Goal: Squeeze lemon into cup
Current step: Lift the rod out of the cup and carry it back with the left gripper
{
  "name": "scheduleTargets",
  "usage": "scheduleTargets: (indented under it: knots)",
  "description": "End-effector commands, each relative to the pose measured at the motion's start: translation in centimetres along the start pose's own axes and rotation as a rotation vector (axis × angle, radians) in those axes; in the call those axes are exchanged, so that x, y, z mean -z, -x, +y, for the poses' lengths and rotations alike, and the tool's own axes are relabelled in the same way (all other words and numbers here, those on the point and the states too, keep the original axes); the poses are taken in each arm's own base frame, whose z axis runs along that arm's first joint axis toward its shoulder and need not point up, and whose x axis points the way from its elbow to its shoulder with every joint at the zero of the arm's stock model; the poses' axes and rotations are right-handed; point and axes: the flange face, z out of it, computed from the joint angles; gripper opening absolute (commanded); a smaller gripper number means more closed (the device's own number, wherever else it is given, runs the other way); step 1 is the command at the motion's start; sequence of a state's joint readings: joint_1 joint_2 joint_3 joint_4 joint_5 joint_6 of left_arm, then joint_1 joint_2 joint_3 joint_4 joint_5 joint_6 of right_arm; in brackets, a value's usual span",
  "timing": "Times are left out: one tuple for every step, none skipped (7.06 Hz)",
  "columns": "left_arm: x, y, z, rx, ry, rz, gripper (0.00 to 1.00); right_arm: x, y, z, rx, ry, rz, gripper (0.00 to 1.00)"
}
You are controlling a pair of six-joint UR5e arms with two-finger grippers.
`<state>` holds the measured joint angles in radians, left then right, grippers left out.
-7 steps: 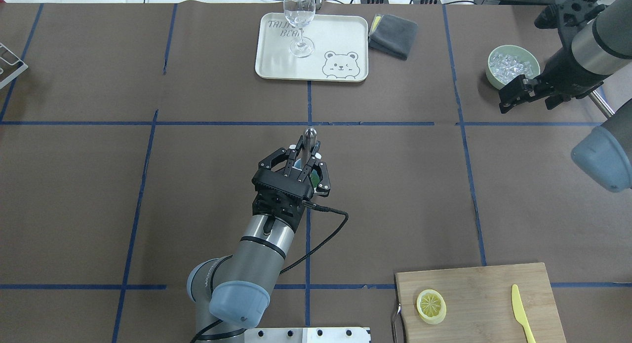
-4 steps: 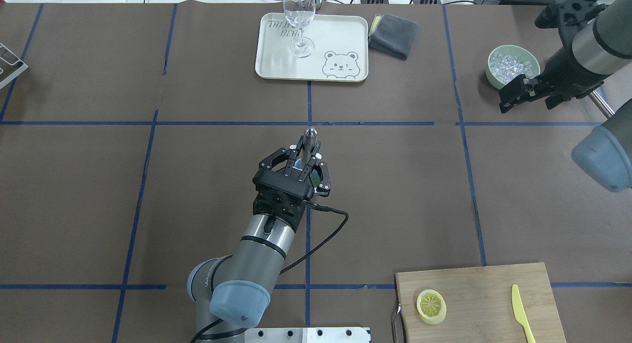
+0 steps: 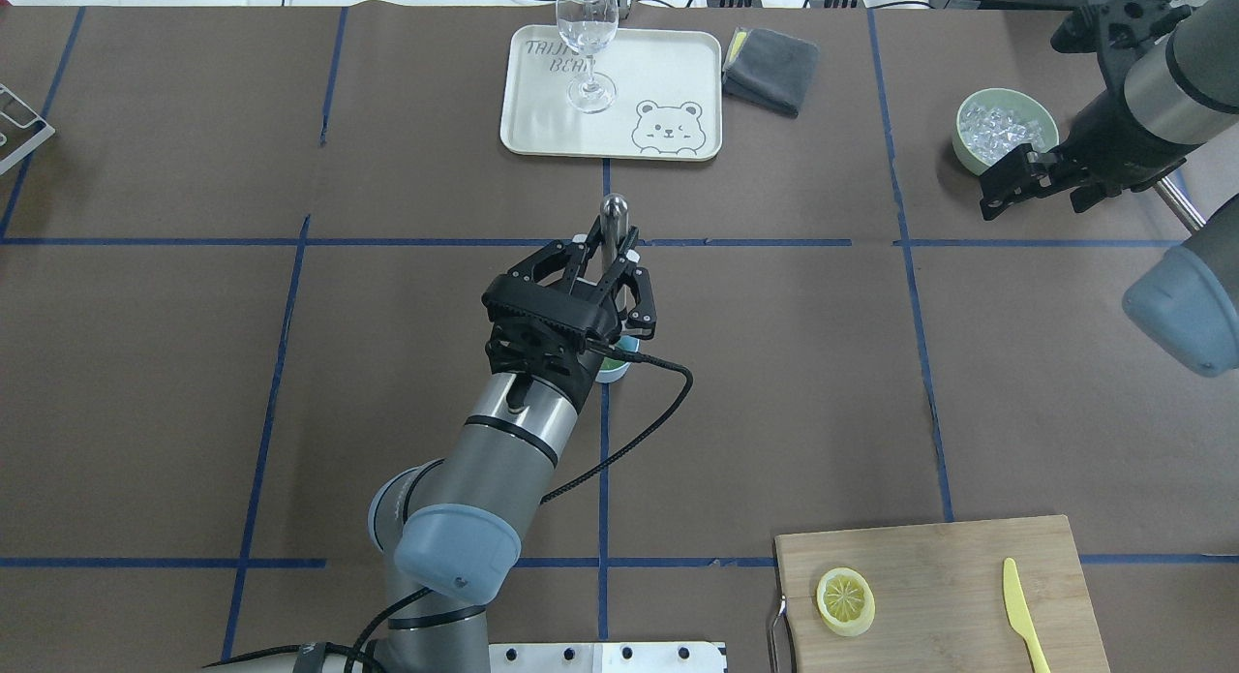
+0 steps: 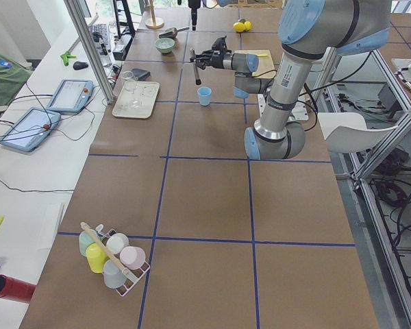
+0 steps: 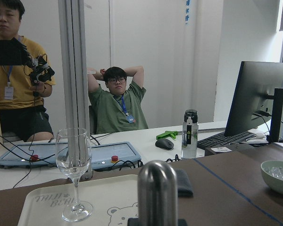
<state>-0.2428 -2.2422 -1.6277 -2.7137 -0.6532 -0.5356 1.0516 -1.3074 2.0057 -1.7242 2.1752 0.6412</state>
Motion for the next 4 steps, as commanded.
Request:
scheduleTargets:
  knots:
    - [2.2,1.8,-4.2,0.002,-0.043,0.053,0.0,0.2,-0.1,-0.1,-0.002,-0.003,0.0,1.0]
    - [2.5,2.5,-5.5,-0.013,-0.018,0.139,0.0,0.2,-0.1,-0.1,-0.002,-0.004,0.001,1.0]
    - [2.1,5.2,-6.1,-0.046,0.008,0.195,0.0,0.2,0.0,-0.2,-0.001,-0.005,0.0,1.0]
    - [1.5,7.9,-6.7,-0.082,0.05,0.272,0.0,0.3,-0.1,-0.2,-0.002,-0.006,0.001,1.0]
